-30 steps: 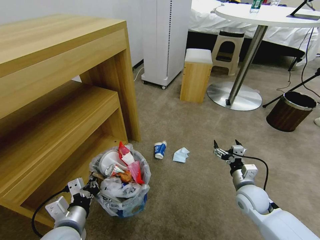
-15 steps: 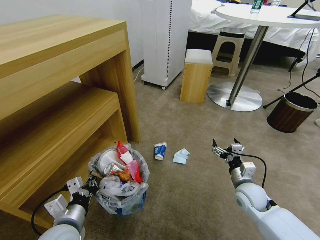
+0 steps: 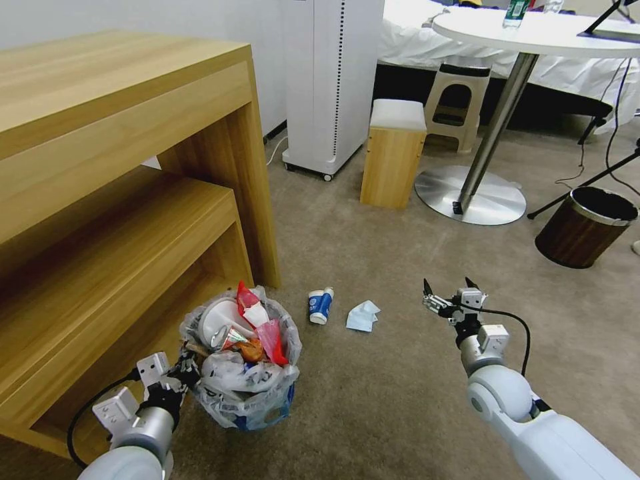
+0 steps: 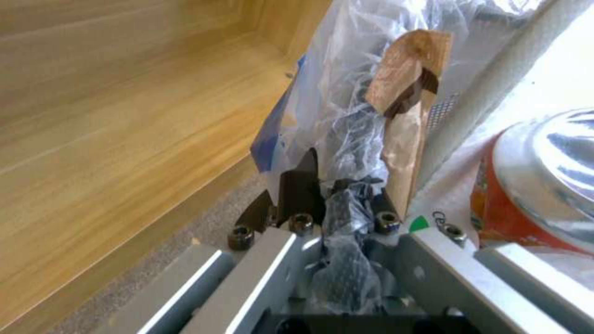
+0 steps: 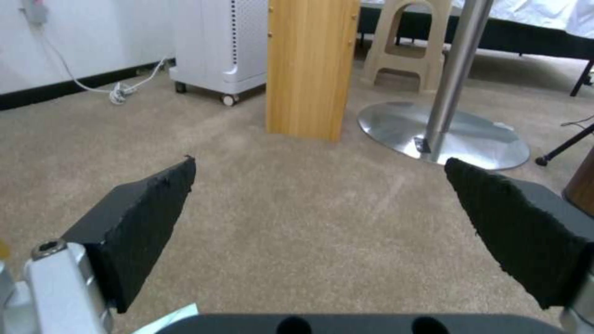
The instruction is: Pick up the trash bin and place the garbage on the floor into it.
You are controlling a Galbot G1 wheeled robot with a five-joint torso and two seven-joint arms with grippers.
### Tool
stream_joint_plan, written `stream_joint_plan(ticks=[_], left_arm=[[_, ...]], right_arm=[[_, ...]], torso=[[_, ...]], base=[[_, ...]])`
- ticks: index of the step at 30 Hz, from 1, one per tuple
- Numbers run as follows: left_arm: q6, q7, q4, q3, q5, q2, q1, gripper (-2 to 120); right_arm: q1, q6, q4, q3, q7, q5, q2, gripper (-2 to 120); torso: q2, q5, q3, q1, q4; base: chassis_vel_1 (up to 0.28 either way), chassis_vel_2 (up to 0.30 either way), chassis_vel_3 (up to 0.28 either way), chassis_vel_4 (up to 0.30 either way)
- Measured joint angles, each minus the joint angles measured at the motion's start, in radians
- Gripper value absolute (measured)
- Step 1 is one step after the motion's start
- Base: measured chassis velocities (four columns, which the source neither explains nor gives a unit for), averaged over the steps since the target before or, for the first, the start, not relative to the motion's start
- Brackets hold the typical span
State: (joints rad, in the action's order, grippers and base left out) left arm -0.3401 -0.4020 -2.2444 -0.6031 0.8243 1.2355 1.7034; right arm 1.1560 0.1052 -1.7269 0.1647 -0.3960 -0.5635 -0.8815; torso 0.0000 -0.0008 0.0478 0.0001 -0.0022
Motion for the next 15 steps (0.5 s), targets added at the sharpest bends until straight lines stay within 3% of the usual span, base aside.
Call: stream_joint_plan(ticks=[15], left_arm=[[0.000,0.003,-0.010,0.002,-0.007,0.006,0.012,1]], right_arm=[[0.010,0.006,-0.009,0.007,0.002,0.002,0.002,100]], torso=[[0.000,0.0000,0.000,0.000,0.0000]], base=[[0.000,0.000,0.000,0.000]])
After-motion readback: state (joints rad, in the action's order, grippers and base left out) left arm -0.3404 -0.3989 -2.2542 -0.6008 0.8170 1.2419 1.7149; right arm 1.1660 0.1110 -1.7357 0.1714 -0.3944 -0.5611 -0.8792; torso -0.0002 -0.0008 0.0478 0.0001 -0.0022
